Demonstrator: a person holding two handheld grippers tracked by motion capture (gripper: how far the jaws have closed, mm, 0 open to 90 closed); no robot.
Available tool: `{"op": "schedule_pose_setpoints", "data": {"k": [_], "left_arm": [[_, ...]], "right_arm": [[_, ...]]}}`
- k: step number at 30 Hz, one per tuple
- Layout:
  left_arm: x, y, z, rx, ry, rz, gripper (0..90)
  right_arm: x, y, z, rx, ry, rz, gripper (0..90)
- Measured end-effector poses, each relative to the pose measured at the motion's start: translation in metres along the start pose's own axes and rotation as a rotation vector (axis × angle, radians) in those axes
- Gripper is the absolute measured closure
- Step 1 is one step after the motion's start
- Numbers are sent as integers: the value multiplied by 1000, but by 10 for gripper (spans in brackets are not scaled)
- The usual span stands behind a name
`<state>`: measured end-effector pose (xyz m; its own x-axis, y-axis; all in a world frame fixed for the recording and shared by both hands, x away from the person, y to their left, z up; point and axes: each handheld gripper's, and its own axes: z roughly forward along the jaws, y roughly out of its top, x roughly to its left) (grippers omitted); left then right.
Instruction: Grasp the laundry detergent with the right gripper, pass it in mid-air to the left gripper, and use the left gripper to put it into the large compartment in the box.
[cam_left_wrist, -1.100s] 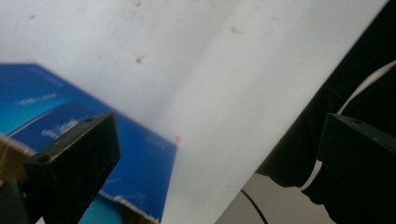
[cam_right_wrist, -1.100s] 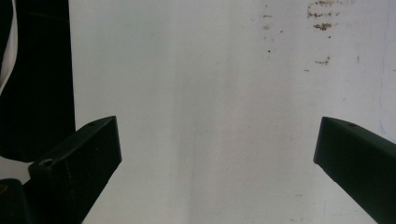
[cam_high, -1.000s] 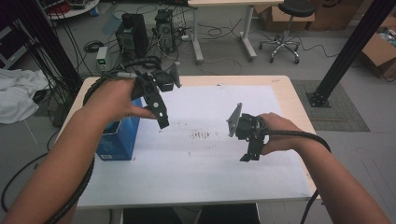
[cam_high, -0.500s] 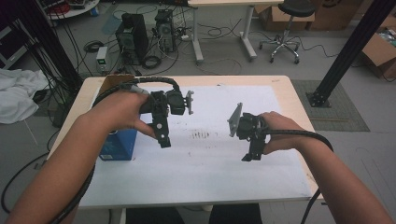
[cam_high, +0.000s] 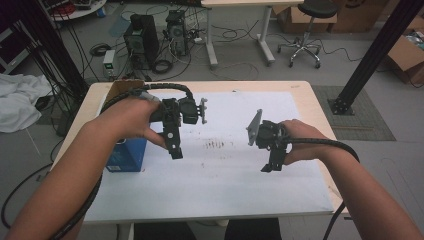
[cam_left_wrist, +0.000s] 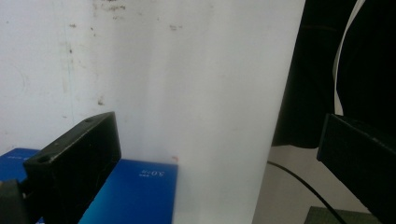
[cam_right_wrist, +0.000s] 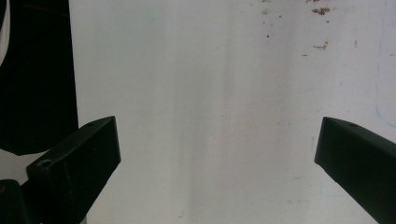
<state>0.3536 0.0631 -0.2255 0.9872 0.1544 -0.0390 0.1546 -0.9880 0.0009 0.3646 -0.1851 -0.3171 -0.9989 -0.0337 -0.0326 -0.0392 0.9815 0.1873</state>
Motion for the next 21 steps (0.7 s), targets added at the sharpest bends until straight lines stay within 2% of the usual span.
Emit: {"op": "schedule_pose_setpoints", "data": {"k": [21], "left_arm": [[-3, 1, 0, 1, 0, 18, 1]], "right_arm": [[2, 0, -2, 1, -5, 1, 2]]}}
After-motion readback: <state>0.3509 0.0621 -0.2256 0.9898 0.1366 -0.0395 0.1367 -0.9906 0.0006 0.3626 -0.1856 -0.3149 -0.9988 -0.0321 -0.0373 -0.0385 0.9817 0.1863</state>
